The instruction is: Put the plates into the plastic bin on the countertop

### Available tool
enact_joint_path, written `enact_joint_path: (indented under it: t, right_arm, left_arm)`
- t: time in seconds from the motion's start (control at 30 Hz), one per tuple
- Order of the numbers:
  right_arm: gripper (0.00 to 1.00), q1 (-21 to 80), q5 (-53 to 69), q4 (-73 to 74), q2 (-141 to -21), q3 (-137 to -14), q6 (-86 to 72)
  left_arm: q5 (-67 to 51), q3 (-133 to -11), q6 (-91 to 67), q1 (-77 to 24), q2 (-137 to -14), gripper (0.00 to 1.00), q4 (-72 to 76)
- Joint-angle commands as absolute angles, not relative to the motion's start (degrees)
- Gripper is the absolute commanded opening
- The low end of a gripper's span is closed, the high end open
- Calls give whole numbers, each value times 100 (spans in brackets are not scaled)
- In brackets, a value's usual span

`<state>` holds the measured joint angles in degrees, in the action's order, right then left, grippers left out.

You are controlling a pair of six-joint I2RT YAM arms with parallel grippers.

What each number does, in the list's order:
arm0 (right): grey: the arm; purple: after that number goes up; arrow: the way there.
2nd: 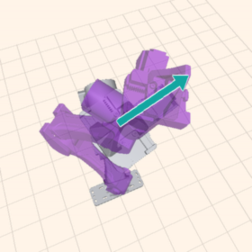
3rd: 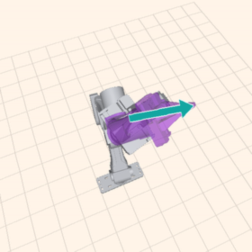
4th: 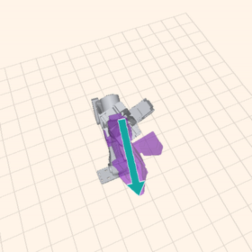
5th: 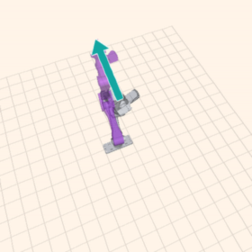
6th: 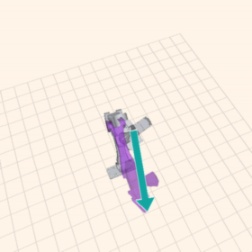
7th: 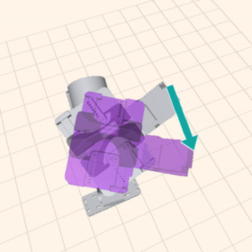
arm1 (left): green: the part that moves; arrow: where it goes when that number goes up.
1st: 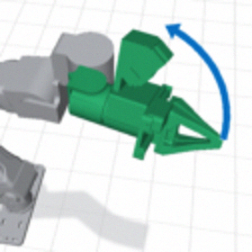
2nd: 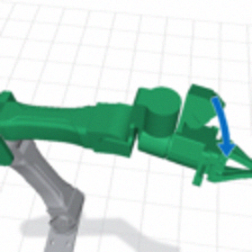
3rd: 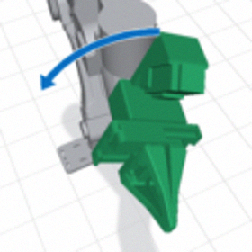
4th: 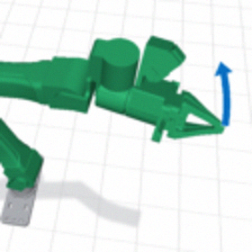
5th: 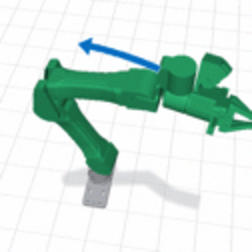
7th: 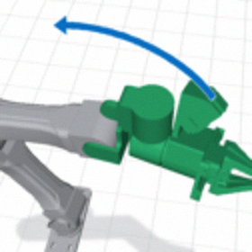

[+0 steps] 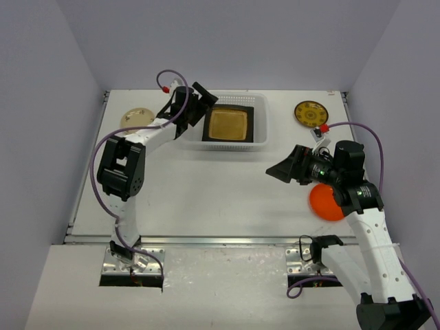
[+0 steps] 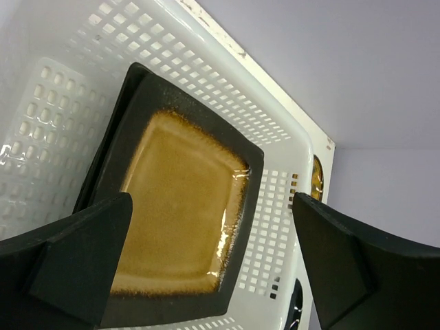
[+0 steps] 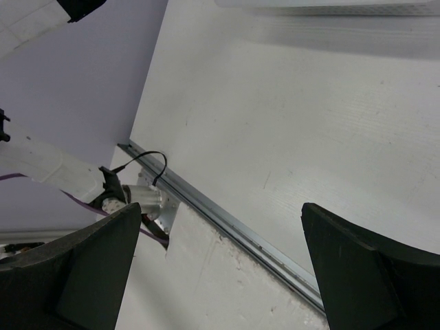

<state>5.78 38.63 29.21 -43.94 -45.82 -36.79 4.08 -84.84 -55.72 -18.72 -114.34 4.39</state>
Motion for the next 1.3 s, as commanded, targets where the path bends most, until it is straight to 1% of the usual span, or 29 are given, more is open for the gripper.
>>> enact_joint_path:
  t: [0.0,0.13,0.2,0.27,0.33,0.47,0.6,0.67,0.7,0.73,0.83,0.9,1.03,1.1,1.27]
  right_arm:
    - [99,571,3712,2777,-4371,-4632,-3510]
    - [99,571,3546,2786,-4270,-4623,-3513]
    - [99,571,3422,2786,-4189,-4610,-3551]
    - [99,571,3319,2793,-4134,-4578,-3615]
    - [99,571,3083,2784,-4042,-4517,-3719]
    - [99,571,2619,2769,-3892,-4381,-3901]
    - [99,571,2221,2830,-3704,-4359,-3830]
    - [99,571,2354,2821,-3596,-4325,-3805]
    - [99,571,2430,2821,-3562,-4324,-3806]
    - [99,571,2515,2773,-3536,-4268,-3814]
    - [99,571,2986,2601,-3474,-4160,-3801]
    - [99,571,3304,2436,-3488,-4075,-3812]
    - [99,579,3558,2234,-3541,-4017,-3875]
    - [99,571,3565,2155,-3537,-4008,-3897]
    - [99,571,3496,2085,-3546,-3971,-3869]
  left_arm:
    - [585,-8866,-4814,-1963,-10478,100,-172]
    - [814,-8933,-4209,-1871,-9642,100,-1080]
    - [870,-8699,-4147,-1611,-9091,100,-1496]
    - [774,-8026,-4342,-1108,-8613,100,-1555]
    - [490,-6918,-4619,-484,-7943,100,-1327]
    - [-296,-5613,-5350,1063,-7453,100,-765]
    - [-56,-5405,-5434,1487,-7814,100,-779]
    - [-28,-5431,-5493,1660,-8254,100,-598]
    - [15,-5432,-5526,1686,-8262,100,-556]
    - [146,-5504,-5528,1720,-8583,100,-506]
    - [155,-5669,-5535,1804,-9176,100,-74]
    - [76,-5891,-5505,1811,-9615,100,278]
    - [71,-6345,-5607,1811,-10377,100,370]
    - [27,-6731,-5529,1811,-10923,98,322]
    - [104,-7353,-5377,1811,-11656,92,176]
